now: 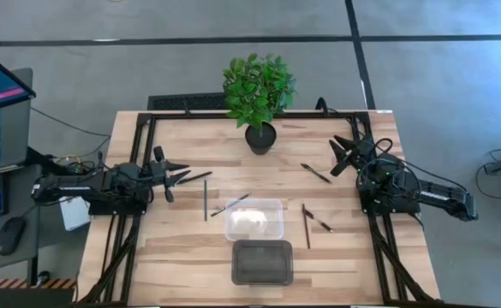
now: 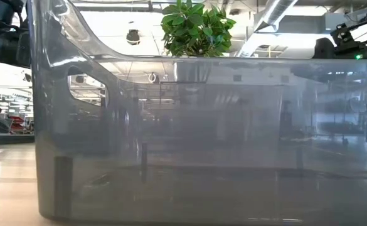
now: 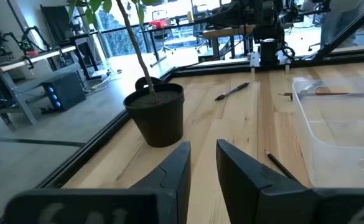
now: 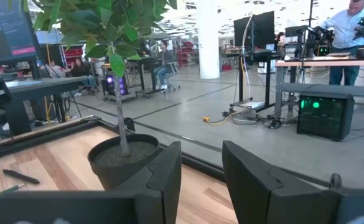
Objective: Sort pens & pencils
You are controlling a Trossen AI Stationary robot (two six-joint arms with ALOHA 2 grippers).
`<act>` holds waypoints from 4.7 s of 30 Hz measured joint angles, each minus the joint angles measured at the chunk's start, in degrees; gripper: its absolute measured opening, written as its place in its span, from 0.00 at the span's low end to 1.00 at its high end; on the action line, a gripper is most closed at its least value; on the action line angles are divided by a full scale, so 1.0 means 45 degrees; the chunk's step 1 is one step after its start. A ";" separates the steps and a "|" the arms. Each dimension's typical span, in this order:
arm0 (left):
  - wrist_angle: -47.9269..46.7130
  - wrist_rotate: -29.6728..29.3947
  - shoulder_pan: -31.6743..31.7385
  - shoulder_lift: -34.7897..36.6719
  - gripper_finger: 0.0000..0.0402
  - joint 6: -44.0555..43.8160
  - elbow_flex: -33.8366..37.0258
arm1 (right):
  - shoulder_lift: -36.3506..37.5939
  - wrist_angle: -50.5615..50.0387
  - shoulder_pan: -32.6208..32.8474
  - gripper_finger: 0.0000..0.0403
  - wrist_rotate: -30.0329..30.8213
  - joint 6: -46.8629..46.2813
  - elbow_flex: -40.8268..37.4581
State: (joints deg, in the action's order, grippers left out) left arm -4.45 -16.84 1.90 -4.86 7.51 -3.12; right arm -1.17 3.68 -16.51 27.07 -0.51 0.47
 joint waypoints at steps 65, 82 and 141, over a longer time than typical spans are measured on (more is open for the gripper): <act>0.0011 0.0000 0.0003 -0.0005 0.17 0.0000 0.0001 | -1.1366 -1.0414 -0.0305 0.33 -0.3332 -0.6866 0.8439; 0.0161 -0.0117 -0.0001 0.0000 0.17 0.0073 0.0011 | -1.6061 -1.2759 -0.0340 0.33 -0.5649 -0.4780 1.0108; 0.0195 -0.0103 0.0001 -0.0001 0.17 0.0053 0.0006 | -1.6266 -1.0321 -0.0364 0.47 -0.5688 -0.5581 0.7519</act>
State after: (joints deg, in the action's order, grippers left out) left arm -3.57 -17.30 1.90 -4.87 7.75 -3.09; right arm -74.37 -42.76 -18.15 1.48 -25.63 34.30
